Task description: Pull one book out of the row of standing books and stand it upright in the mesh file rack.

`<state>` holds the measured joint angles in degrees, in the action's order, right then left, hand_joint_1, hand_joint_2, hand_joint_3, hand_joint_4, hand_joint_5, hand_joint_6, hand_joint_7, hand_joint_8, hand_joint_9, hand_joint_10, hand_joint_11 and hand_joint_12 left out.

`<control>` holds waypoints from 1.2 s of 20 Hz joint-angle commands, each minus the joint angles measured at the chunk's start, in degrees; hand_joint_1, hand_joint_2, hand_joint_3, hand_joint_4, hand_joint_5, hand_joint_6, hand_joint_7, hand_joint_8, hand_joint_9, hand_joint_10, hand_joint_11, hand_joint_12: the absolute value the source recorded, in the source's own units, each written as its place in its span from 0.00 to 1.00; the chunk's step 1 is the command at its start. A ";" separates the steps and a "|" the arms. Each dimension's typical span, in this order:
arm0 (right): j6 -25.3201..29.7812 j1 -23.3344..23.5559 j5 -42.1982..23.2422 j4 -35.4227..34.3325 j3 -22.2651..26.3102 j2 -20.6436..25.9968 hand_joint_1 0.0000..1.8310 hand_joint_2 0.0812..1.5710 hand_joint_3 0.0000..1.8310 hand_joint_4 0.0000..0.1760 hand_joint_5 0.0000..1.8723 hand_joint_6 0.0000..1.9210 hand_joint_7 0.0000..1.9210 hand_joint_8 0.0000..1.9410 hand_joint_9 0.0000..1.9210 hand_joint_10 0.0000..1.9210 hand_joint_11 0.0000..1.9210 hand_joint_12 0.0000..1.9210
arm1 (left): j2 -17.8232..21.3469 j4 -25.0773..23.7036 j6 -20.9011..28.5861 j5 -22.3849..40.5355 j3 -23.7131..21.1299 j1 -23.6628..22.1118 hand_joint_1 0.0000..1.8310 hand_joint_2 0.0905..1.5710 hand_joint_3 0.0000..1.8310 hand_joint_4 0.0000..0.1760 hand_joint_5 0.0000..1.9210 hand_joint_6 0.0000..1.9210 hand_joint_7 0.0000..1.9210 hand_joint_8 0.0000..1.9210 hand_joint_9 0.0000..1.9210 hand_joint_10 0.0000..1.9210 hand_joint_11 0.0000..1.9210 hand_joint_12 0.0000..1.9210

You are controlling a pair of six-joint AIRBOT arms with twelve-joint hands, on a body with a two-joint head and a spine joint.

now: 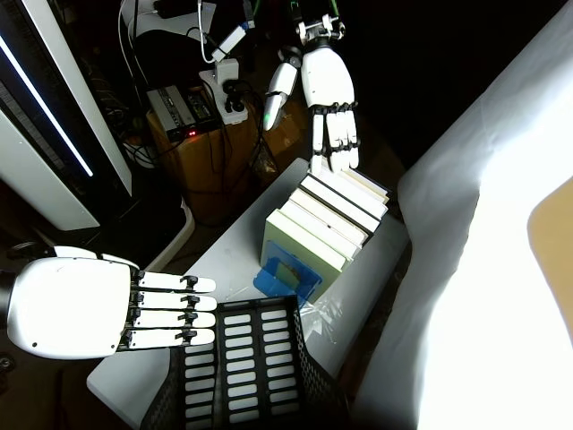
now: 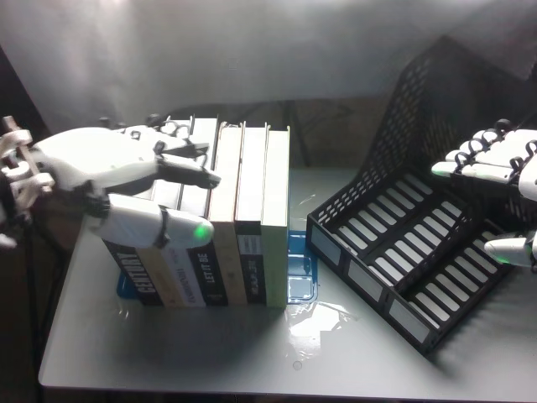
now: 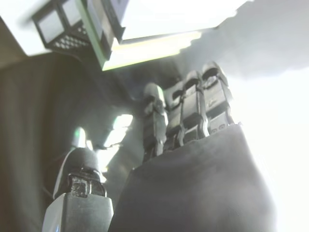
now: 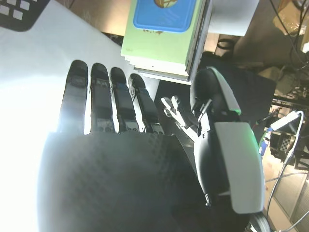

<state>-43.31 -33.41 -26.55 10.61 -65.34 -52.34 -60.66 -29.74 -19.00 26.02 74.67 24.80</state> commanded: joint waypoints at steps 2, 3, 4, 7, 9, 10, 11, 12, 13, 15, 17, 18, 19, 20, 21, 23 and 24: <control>0.10 0.21 -5.29 -0.92 -0.57 0.46 0.17 0.84 0.00 0.00 0.00 0.00 0.00 0.00 0.00 0.00 0.00 0.00 | -1.10 -4.06 0.24 1.25 1.36 -2.73 0.00 0.72 0.00 0.56 0.21 0.03 0.00 0.00 0.00 0.00 0.00 0.00; 0.10 0.22 -5.14 -0.93 -0.80 0.21 0.17 0.84 0.00 0.00 0.00 0.00 0.00 0.00 0.00 0.00 0.00 0.00 | -1.53 -5.82 0.24 -0.05 1.47 -3.48 0.00 0.71 0.00 0.61 0.21 0.03 0.00 0.00 0.00 0.00 0.00 0.00; 0.11 0.23 -5.12 -0.96 -0.91 0.19 0.16 0.84 0.00 0.00 0.00 0.00 0.00 0.00 0.00 0.00 0.00 0.00 | -1.70 -6.36 0.24 -0.54 1.58 -3.68 0.00 0.72 0.00 0.54 0.25 0.02 0.00 0.00 0.00 0.00 0.00 0.00; 0.11 0.04 -5.12 -1.28 -1.04 0.00 0.17 0.84 0.00 0.00 0.00 0.00 0.00 0.00 0.00 0.00 0.00 0.00 | -3.01 -9.88 0.24 -3.61 2.24 -5.02 0.00 0.71 0.00 0.54 0.28 0.01 0.00 0.00 0.00 0.00 0.00 0.00; 0.11 -0.04 -5.10 -1.43 -1.25 -0.36 0.16 0.83 0.00 0.00 0.00 0.00 0.00 0.00 0.00 0.00 0.00 0.00 | -3.23 -10.78 0.24 -4.57 2.45 -5.16 0.00 0.70 0.00 0.53 0.28 0.01 0.00 0.00 0.00 0.00 0.00 0.00; 0.11 -0.09 -5.06 -1.47 -1.32 -0.44 0.15 0.83 0.00 0.00 0.00 0.00 0.00 0.00 0.00 0.00 0.00 0.00 | -3.36 -10.97 0.24 -4.87 2.62 -5.18 0.00 0.69 0.00 0.53 0.28 0.01 0.00 0.00 0.00 0.00 0.00 0.00; 0.11 -0.22 -5.06 -1.62 -1.37 -0.46 0.15 0.83 0.00 0.00 0.00 0.00 0.00 0.00 0.00 0.00 0.00 0.00 | -3.64 -11.29 0.24 -5.38 2.88 -5.29 0.00 0.69 0.00 0.53 0.28 0.01 0.00 0.00 0.00 0.00 0.00 0.00; 0.11 -0.40 -5.06 -1.84 -1.43 -0.46 0.15 0.83 0.00 0.00 0.00 0.00 0.00 0.00 0.00 0.00 0.00 0.00 | -4.07 -11.87 0.24 -6.09 3.25 -5.42 0.00 0.69 0.00 0.53 0.28 0.01 0.00 0.00 0.00 0.00 0.00 0.00; 0.11 -0.48 -5.07 -1.91 -1.44 -0.46 0.20 0.84 0.00 0.00 0.00 0.00 0.00 0.00 0.00 0.00 0.00 0.00 | -4.30 -12.50 0.24 -6.63 3.39 -5.52 0.00 0.68 0.00 0.47 0.28 0.01 0.00 0.00 0.00 0.00 0.00 0.00; 0.11 -0.71 -5.21 -2.03 -1.45 -0.47 0.24 0.84 0.00 0.00 0.00 0.00 0.00 0.00 0.00 0.00 0.00 0.00 | -5.05 -14.34 0.24 -8.29 3.51 -5.68 0.00 0.69 0.00 0.44 0.27 0.00 0.00 0.00 0.00 0.00 0.00 0.00; 0.11 -0.96 -5.27 -2.16 -1.52 -0.60 0.25 0.84 0.00 0.00 0.00 0.00 0.00 0.00 0.00 0.00 0.00 0.00 | -5.73 -14.34 0.24 -9.65 3.57 -5.63 0.00 0.69 0.00 0.42 0.27 0.00 0.00 0.00 0.00 0.00 0.00 0.00; 0.11 -1.08 -5.33 -2.33 -1.54 -0.62 0.25 0.84 0.00 0.00 0.00 0.00 0.00 0.00 0.00 0.00 0.00 0.00 | -6.02 -14.35 0.24 -10.18 3.59 -5.53 0.00 0.69 0.00 0.44 0.28 0.01 0.00 0.00 0.00 0.00 0.00 0.00; 0.11 -1.22 -5.44 -2.50 -1.54 -0.62 0.25 0.84 0.00 0.00 0.00 0.00 0.00 0.00 0.00 0.00 0.00 0.00 | -6.53 -14.38 0.24 -11.34 3.65 -5.38 0.00 0.69 0.00 0.38 0.28 0.01 0.00 0.00 0.00 0.00 0.00 0.00; 0.11 -1.33 -5.55 -2.59 -1.54 -0.62 0.25 0.84 0.00 0.00 0.00 0.00 0.00 0.00 0.00 0.00 0.00 0.00 | -6.79 -15.03 0.24 -11.99 3.63 -5.02 0.00 0.69 0.00 0.39 0.29 0.01 0.00 0.00 0.00 0.00 0.00 0.00; 0.11 -1.38 -5.60 -2.63 -1.54 -0.62 0.24 0.84 0.00 0.00 0.00 0.00 0.00 0.00 0.00 0.00 0.00 0.00 | -6.72 -15.69 0.24 -12.22 3.32 -4.63 0.04 0.68 0.00 0.34 0.31 0.02 0.00 0.00 0.00 0.00 0.00 0.00; 0.11 -1.46 -5.60 -2.77 -1.54 -0.61 0.25 0.84 0.00 0.00 0.00 0.00 0.00 0.00 0.00 0.00 0.00 0.00 | -5.76 -17.17 0.24 -12.17 1.79 -3.73 0.02 0.67 0.00 0.40 0.33 0.02 0.00 0.00 0.00 0.00 0.00 0.00; 0.11 -1.52 -5.61 -2.89 -1.54 -0.61 0.25 0.84 0.00 0.00 0.00 0.00 0.00 0.00 0.00 0.00 0.00 0.00 | -5.46 -17.96 0.24 -12.24 1.26 -3.59 0.02 0.67 0.00 0.40 0.33 0.02 0.00 0.00 0.00 0.00 0.00 0.00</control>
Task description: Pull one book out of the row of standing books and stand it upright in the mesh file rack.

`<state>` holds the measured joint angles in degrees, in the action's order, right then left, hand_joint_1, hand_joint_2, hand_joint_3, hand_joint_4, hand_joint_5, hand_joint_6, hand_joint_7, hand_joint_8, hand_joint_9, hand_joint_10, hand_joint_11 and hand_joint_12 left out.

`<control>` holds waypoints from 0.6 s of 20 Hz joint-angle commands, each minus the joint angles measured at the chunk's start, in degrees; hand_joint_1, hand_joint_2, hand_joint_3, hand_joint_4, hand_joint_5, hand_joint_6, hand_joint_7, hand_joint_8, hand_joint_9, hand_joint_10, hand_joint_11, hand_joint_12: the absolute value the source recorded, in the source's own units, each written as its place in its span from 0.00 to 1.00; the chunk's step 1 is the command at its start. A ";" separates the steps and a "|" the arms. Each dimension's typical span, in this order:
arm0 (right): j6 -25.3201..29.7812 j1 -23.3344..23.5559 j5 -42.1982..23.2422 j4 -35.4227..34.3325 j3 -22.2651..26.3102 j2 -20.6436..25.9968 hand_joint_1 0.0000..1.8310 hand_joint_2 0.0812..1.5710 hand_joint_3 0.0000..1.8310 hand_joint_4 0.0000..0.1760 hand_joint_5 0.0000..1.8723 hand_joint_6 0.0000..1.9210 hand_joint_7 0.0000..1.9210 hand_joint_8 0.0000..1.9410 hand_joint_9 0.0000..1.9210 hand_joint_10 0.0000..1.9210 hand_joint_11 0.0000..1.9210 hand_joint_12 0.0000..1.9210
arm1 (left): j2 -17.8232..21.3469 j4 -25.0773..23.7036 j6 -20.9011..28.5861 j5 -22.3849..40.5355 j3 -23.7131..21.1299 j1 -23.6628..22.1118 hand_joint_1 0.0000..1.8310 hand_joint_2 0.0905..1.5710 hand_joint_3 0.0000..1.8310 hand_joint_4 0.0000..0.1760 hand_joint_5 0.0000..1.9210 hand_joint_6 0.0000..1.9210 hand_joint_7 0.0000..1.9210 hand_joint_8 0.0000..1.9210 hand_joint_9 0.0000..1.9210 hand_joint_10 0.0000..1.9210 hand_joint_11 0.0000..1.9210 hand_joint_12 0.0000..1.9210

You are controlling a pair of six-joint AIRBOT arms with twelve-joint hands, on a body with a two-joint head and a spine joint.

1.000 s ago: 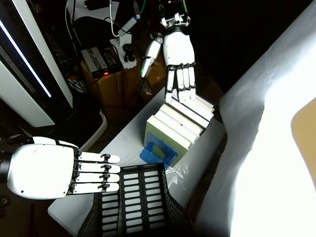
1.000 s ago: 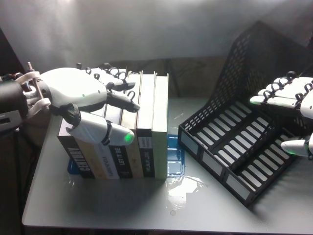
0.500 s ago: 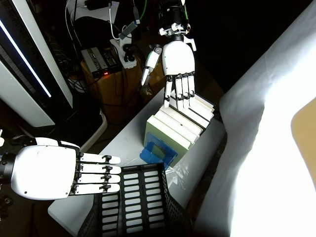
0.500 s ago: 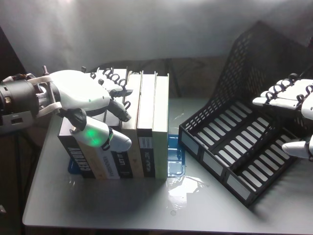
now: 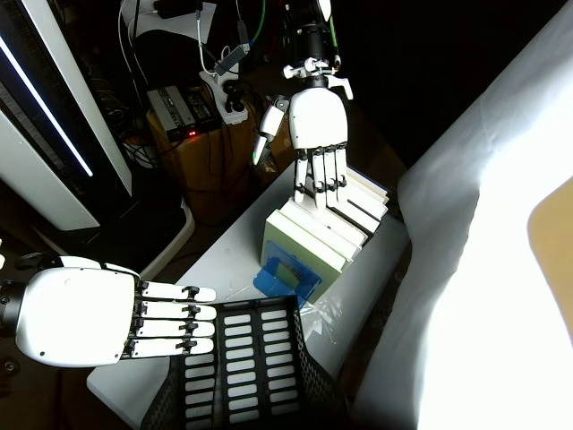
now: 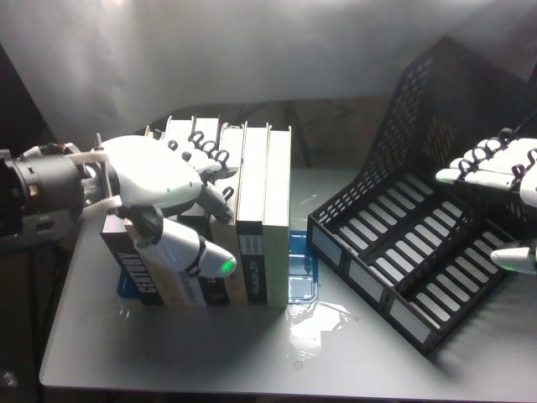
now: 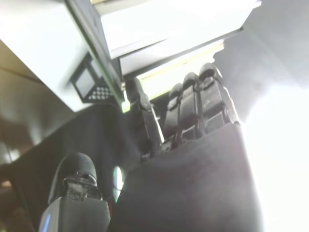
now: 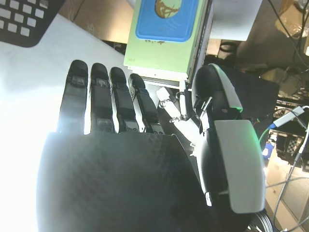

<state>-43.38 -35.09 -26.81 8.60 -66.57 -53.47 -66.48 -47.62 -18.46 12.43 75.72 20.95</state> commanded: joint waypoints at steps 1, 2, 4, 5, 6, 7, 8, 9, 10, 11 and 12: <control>0.17 0.07 -5.44 -0.96 -0.32 0.53 0.26 0.84 0.00 0.00 0.00 0.00 0.00 0.00 0.00 0.00 0.00 0.00 | 0.85 -1.25 -0.31 1.26 -0.61 0.52 0.02 0.67 0.00 0.39 0.33 0.02 0.00 0.00 0.00 0.00 0.00 0.00; 0.17 0.02 -5.47 -1.02 -0.32 0.53 0.26 0.84 0.00 0.00 0.00 0.00 0.00 0.00 0.00 0.00 0.00 0.00 | 1.40 -2.05 -0.31 1.29 -1.49 0.88 0.02 0.67 0.00 0.40 0.34 0.02 0.00 0.00 0.00 0.00 0.00 0.00; 0.17 -0.09 -5.50 -1.25 -0.31 0.53 0.24 0.84 0.00 0.00 0.00 0.00 0.00 0.00 0.00 0.00 0.00 0.00 | 2.53 -2.59 -0.31 1.81 -2.97 1.71 0.02 0.67 0.00 0.47 0.33 0.01 0.00 0.00 0.00 0.00 0.00 0.00; 0.17 -0.11 -5.50 -1.26 -0.30 0.53 0.25 0.84 0.00 0.00 0.00 0.00 0.00 0.00 0.00 0.00 0.00 0.00 | 3.20 -3.10 -0.31 2.08 -3.83 2.24 0.02 0.67 0.00 0.46 0.33 0.01 0.00 0.00 0.00 0.00 0.00 0.00; 0.17 -0.19 -5.50 -1.45 -0.30 0.53 0.25 0.84 0.00 0.00 0.00 0.00 0.00 0.00 0.00 0.00 0.00 0.00 | 3.80 -3.70 -0.31 2.37 -4.77 2.70 0.01 0.67 0.00 0.44 0.32 0.01 0.00 0.00 0.00 0.00 0.00 0.00; 0.17 -0.27 -5.50 -1.54 -0.30 0.52 0.25 0.84 0.00 0.00 0.00 0.00 0.00 0.00 0.00 0.00 0.00 0.00 | 4.29 -4.02 -0.31 2.71 -5.55 3.16 0.00 0.67 0.00 0.40 0.32 0.00 0.00 0.00 0.00 0.00 0.00 0.00; 0.17 -0.35 -5.50 -1.63 -0.29 0.52 0.23 0.84 0.00 0.00 0.00 0.00 0.00 0.00 0.00 0.00 0.00 0.00 | 4.83 -4.07 -0.31 3.28 -6.41 3.61 0.01 0.69 0.00 0.27 0.31 0.00 0.00 0.00 0.00 0.00 0.00 0.00; 0.17 -0.41 -5.50 -1.73 -0.27 0.52 0.23 0.84 0.00 0.00 0.00 0.00 0.00 0.00 0.00 0.00 0.00 0.00 | 5.30 -4.08 -0.31 3.85 -7.05 4.06 0.01 0.69 0.00 0.27 0.31 0.00 0.00 0.00 0.00 0.00 0.00 0.00; 0.17 -0.48 -5.50 -1.81 -0.26 0.52 0.24 0.84 0.00 0.00 0.00 0.00 0.00 0.00 0.00 0.00 0.00 0.00 | 5.61 -4.08 -0.31 4.31 -7.45 4.30 0.01 0.69 0.00 0.28 0.31 0.00 0.00 0.00 0.00 0.00 0.00 0.00; 0.17 -0.56 -5.50 -1.87 -0.28 0.52 0.21 0.83 0.00 0.00 0.00 0.00 0.00 0.00 0.00 0.00 0.00 0.00 | 6.10 -4.08 -0.31 5.03 -7.94 4.60 0.03 0.71 0.01 0.10 0.32 0.00 0.00 0.00 0.00 0.00 0.00 0.00; 0.17 -0.58 -5.50 -1.92 -0.28 0.52 0.21 0.83 0.00 0.00 0.00 0.00 0.00 0.00 0.00 0.00 0.00 0.00 | 6.52 -4.08 -0.31 5.48 -8.38 4.87 0.03 0.71 0.01 0.10 0.32 0.00 0.00 0.00 0.00 0.00 0.00 0.00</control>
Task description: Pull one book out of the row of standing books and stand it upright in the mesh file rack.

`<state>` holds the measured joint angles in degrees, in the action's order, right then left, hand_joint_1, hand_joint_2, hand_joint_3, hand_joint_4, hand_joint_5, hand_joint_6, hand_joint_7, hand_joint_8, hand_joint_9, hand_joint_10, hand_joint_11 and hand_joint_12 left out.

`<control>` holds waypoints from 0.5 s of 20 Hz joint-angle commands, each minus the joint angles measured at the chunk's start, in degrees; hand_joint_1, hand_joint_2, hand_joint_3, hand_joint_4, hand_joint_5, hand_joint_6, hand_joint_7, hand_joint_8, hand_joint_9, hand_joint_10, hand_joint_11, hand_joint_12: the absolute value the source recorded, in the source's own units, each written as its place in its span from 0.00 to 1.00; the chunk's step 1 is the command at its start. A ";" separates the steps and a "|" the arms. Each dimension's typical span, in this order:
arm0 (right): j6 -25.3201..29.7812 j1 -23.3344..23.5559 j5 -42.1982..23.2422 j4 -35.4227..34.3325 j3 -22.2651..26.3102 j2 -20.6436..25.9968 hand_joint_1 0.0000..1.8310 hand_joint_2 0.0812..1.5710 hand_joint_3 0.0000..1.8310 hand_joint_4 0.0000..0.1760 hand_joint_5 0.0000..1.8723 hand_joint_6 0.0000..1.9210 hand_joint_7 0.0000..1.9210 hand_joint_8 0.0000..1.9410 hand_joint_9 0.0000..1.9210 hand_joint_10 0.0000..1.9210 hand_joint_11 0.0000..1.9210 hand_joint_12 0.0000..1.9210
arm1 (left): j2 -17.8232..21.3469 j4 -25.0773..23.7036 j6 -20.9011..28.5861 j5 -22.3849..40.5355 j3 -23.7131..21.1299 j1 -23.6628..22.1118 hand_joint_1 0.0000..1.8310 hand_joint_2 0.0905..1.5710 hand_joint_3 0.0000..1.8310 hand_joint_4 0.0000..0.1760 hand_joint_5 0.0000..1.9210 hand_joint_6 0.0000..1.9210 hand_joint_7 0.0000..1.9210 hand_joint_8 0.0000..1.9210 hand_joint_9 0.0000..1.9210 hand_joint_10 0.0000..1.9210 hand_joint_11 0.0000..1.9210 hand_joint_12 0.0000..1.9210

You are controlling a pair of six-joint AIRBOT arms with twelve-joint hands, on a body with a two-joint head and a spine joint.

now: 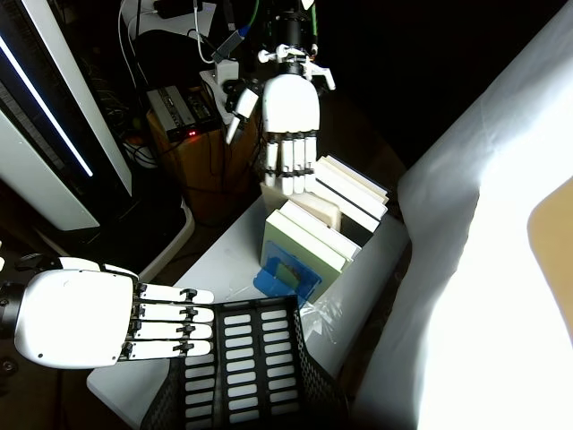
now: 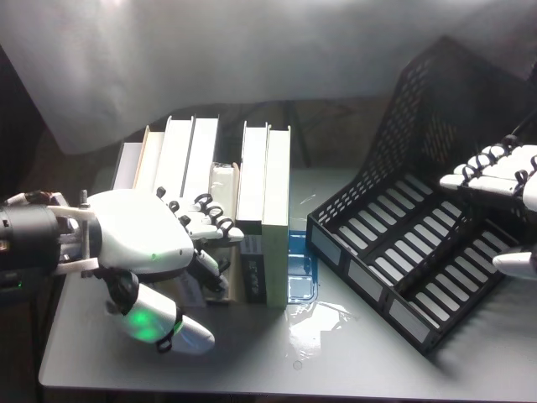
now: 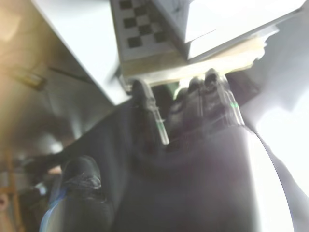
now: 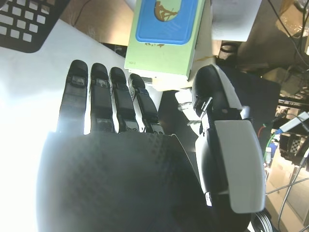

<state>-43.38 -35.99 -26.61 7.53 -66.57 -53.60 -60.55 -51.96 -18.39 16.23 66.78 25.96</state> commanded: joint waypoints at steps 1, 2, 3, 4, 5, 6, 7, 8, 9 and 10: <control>0.17 0.32 -5.69 -0.89 -0.28 0.65 0.22 0.83 0.00 0.00 0.00 0.00 0.00 0.00 0.00 0.00 0.00 0.00 | 1.26 0.27 -0.37 2.24 -0.26 0.31 0.03 0.72 0.01 0.05 0.31 0.00 0.00 0.00 0.00 0.00 0.00 0.00; 0.17 0.32 -5.66 -0.94 -0.28 0.65 0.23 0.84 0.00 0.00 0.00 0.00 0.00 0.00 0.00 0.00 0.00 0.00 | 1.61 0.27 -0.37 2.70 -0.73 0.72 0.04 0.70 0.00 0.00 0.33 0.01 0.00 0.00 0.00 0.00 0.00 0.00; 0.17 0.27 -5.60 -0.99 -0.28 0.64 0.24 0.83 0.00 0.00 0.00 0.00 0.00 0.00 0.00 0.00 0.00 0.00 | 1.80 0.28 -0.37 3.33 -1.00 1.24 0.02 0.70 0.00 0.00 0.33 0.01 0.00 0.00 0.00 0.00 0.00 0.00; 0.17 0.21 -5.54 -1.07 -0.29 0.63 0.24 0.83 0.00 0.00 0.00 0.00 0.00 0.00 0.00 0.00 0.00 0.00 | 1.86 0.28 -0.37 3.87 -1.09 1.64 0.02 0.70 0.00 0.00 0.33 0.01 0.00 0.00 0.00 0.00 0.00 0.00; 0.17 0.14 -5.54 -1.17 -0.29 0.63 0.22 0.83 0.00 0.00 0.00 0.00 0.00 0.00 0.00 0.00 0.00 0.00 | 1.96 0.28 -0.37 4.44 -1.33 2.16 0.04 0.69 0.00 0.00 0.33 0.01 0.00 0.00 0.00 0.00 0.00 0.00; 0.17 0.12 -5.54 -1.21 -0.29 0.63 0.20 0.83 0.00 0.00 0.00 0.00 0.00 0.00 0.00 0.00 0.00 0.00 | 2.11 0.28 -0.37 4.82 -1.54 2.50 0.02 0.69 0.00 0.00 0.32 0.00 0.00 0.00 0.00 0.00 0.00 0.00; 0.17 0.11 -5.50 -1.25 -0.30 0.63 0.20 0.84 0.00 0.00 0.00 0.00 0.00 0.00 0.00 0.00 0.00 0.00 | 2.36 0.29 -0.37 5.46 -1.87 3.05 0.01 0.69 0.00 0.00 0.32 0.00 0.00 0.00 0.00 0.00 0.00 0.00; 0.17 0.07 -5.48 -1.33 -0.32 0.63 0.18 0.84 0.00 0.00 0.00 0.00 0.00 0.00 0.00 0.00 0.00 0.00 | 2.56 0.29 -0.37 5.99 -2.23 3.49 0.00 0.71 0.00 0.00 0.31 0.00 0.00 0.00 0.00 0.00 0.00 0.00; 0.17 0.03 -5.48 -1.43 -0.32 0.63 0.18 0.84 0.00 0.00 0.00 0.00 0.00 0.00 0.00 0.00 0.00 0.00 | 2.66 0.29 -0.37 6.32 -2.41 3.74 0.00 0.71 0.00 0.00 0.31 0.00 0.00 0.00 0.00 0.00 0.00 0.00; 0.17 -0.01 -5.48 -1.51 -0.32 0.63 0.17 0.84 0.00 0.00 0.00 0.00 0.00 0.00 0.00 0.00 0.00 0.00 | 2.74 0.29 -0.37 6.51 -2.54 3.98 0.00 0.71 0.01 0.00 0.32 0.00 0.00 0.00 0.00 0.00 0.00 0.00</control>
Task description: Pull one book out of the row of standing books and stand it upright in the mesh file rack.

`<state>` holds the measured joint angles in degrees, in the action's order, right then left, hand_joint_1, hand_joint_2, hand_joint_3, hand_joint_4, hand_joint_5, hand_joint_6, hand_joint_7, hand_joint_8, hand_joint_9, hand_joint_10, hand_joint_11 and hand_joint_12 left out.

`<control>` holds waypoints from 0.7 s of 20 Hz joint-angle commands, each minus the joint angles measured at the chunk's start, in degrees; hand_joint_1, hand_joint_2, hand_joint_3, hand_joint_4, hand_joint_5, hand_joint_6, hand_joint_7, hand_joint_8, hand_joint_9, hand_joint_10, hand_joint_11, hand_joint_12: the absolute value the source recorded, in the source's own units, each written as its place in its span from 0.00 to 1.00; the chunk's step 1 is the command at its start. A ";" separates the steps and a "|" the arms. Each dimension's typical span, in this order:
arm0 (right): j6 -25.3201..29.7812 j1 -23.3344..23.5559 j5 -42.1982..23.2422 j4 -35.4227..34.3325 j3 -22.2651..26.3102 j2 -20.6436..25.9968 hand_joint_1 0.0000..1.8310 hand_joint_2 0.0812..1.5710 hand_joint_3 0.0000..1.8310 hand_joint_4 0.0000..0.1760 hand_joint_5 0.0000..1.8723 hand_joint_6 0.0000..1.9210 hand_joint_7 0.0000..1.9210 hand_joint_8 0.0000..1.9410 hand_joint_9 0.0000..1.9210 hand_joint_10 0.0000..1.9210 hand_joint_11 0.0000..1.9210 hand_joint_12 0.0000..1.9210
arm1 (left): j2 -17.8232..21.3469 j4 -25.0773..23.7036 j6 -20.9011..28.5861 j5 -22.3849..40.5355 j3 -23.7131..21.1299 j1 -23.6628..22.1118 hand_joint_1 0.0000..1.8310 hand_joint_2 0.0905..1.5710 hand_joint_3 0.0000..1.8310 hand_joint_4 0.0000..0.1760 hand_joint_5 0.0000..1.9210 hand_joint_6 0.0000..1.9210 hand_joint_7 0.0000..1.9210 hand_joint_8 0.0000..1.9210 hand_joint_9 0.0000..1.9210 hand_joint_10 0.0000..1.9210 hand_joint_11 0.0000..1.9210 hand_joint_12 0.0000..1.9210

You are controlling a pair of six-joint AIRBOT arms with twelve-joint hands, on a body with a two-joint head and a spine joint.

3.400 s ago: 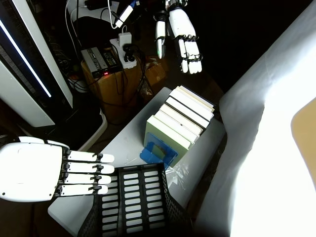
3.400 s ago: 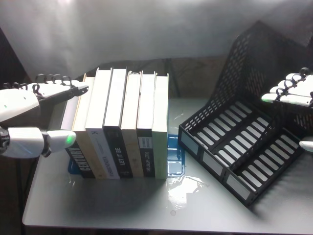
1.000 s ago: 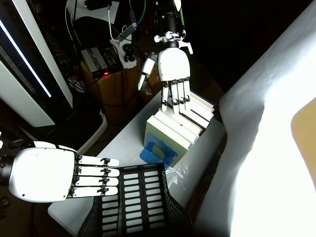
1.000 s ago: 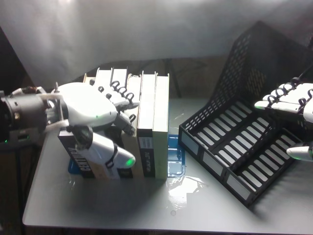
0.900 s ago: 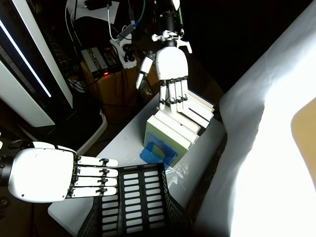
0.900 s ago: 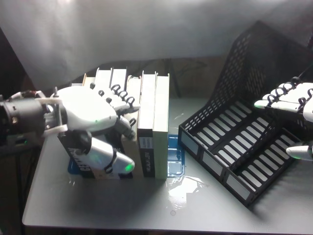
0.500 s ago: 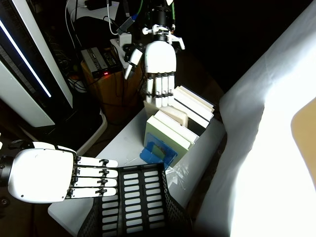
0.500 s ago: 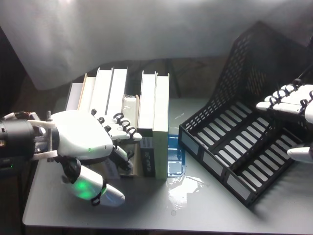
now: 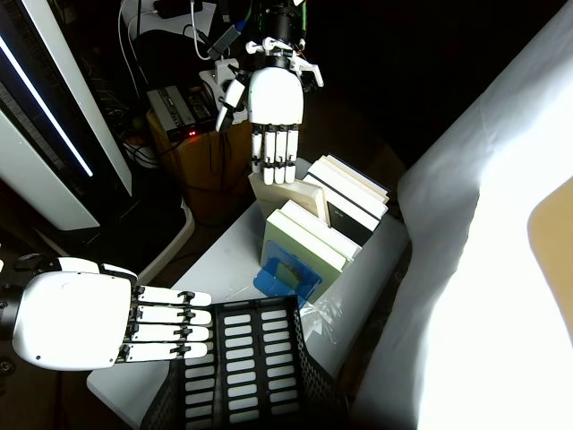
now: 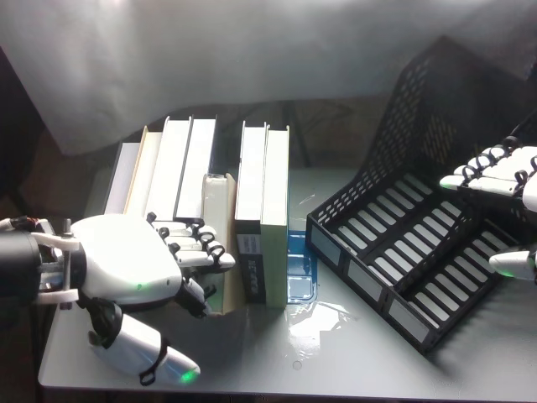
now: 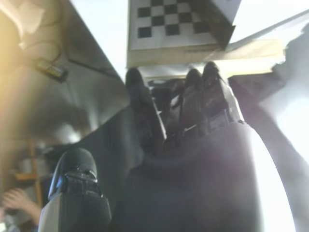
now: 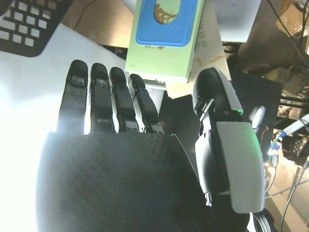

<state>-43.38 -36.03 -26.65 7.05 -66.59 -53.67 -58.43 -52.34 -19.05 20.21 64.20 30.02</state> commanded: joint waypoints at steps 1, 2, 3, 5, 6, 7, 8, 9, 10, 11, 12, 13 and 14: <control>0.17 -0.03 -5.44 -1.07 -0.29 0.69 0.15 0.83 0.00 0.00 0.00 0.00 0.00 0.00 0.00 0.00 0.00 0.00 | 0.73 0.66 0.28 2.77 -0.11 0.31 0.00 0.71 0.00 0.00 0.31 0.00 0.00 0.00 0.00 0.00 0.00 0.00; 0.17 -0.05 -5.41 -1.07 -0.29 0.69 0.15 0.83 0.00 0.00 0.00 0.00 0.00 0.00 0.00 0.00 0.00 0.00 | 0.82 0.66 0.28 3.03 -0.21 0.59 0.00 0.71 0.00 0.00 0.31 0.00 0.00 0.00 0.00 0.00 0.00 0.00; 0.17 -0.07 -5.33 -1.08 -0.30 0.69 0.15 0.83 0.00 0.00 0.00 0.00 0.00 0.00 0.00 0.00 0.00 0.00 | 0.98 0.66 0.28 3.38 -0.42 1.00 0.03 0.70 0.00 0.00 0.32 0.01 0.00 0.00 0.00 0.00 0.00 0.00; 0.17 -0.08 -5.28 -1.14 -0.31 0.66 0.15 0.83 0.00 0.00 0.00 0.00 0.00 0.00 0.00 0.00 0.00 0.00 | 1.13 0.66 0.28 3.84 -0.65 1.49 0.03 0.72 0.01 0.00 0.32 0.01 0.00 0.00 0.00 0.00 0.00 0.00; 0.17 -0.08 -5.28 -1.14 -0.31 0.65 0.15 0.83 0.00 0.00 0.00 0.00 0.00 0.00 0.00 0.00 0.00 0.00 | 1.16 0.66 0.28 3.89 -0.69 1.57 0.03 0.72 0.01 0.00 0.32 0.01 0.00 0.00 0.00 0.00 0.00 0.00; 0.17 -0.08 -5.24 -1.16 -0.32 0.63 0.13 0.83 0.00 0.00 0.00 0.00 0.00 0.00 0.00 0.00 0.00 0.00 | 1.21 0.66 0.28 4.18 -0.84 1.88 0.00 0.72 0.01 0.00 0.30 0.00 0.00 0.00 0.00 0.00 0.00 0.00; 0.17 -0.09 -5.18 -1.19 -0.34 0.62 0.14 0.83 0.00 0.00 0.00 0.00 0.00 0.00 0.00 0.00 0.00 0.00 | 1.35 0.66 0.28 4.60 -0.99 2.21 0.01 0.72 0.00 0.00 0.30 0.00 0.00 0.00 0.00 0.00 0.00 0.00; 0.17 -0.13 -5.17 -1.22 -0.36 0.61 0.14 0.83 0.00 0.00 0.00 0.00 0.00 0.00 0.00 0.00 0.00 0.00 | 1.48 0.43 0.28 4.92 -1.09 2.43 0.02 0.71 0.00 0.00 0.31 0.01 0.00 0.00 0.00 0.00 0.00 0.00; 0.17 -0.14 -5.13 -1.22 -0.41 0.56 0.13 0.83 0.00 0.00 0.00 0.00 0.00 0.00 0.00 0.00 0.00 0.00 | 1.61 -0.36 0.28 5.07 -1.17 2.71 0.02 0.71 0.00 0.00 0.32 0.01 0.00 0.00 0.00 0.00 0.00 0.00; 0.17 -0.14 -5.12 -1.22 -0.43 0.55 0.14 0.83 0.00 0.00 0.00 0.00 0.00 0.00 0.00 0.00 0.00 0.00 | 1.72 -0.47 0.28 5.12 -1.26 2.86 0.01 0.72 0.00 0.00 0.32 0.01 0.00 0.00 0.00 0.00 0.00 0.00; 0.17 -0.14 -5.08 -1.25 -0.45 0.54 0.14 0.83 0.00 0.00 0.00 0.00 0.00 0.00 0.00 0.00 0.00 0.00 | 1.80 -0.47 0.28 5.43 -1.27 2.94 0.00 0.72 0.00 0.00 0.31 0.00 0.00 0.00 0.00 0.00 0.00 0.00; 0.17 -0.14 -5.02 -1.26 -0.48 0.53 0.14 0.83 0.00 0.00 0.00 0.00 0.00 0.00 0.00 0.00 0.00 0.00 | 1.84 -0.88 0.28 5.92 -1.29 2.99 0.01 0.73 0.01 0.00 0.30 0.00 0.00 0.00 0.00 0.00 0.00 0.00; 0.17 -0.14 -4.98 -1.26 -0.51 0.53 0.14 0.83 0.00 0.00 0.00 0.00 0.00 0.00 0.00 0.00 0.00 0.00 | 1.84 -1.67 0.28 6.42 -1.31 3.03 0.01 0.73 0.01 0.00 0.30 0.00 0.00 0.00 0.00 0.00 0.00 0.00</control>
<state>-43.38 -36.27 -26.33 6.68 -66.76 -53.71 -57.32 -54.68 -19.07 23.70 63.02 33.04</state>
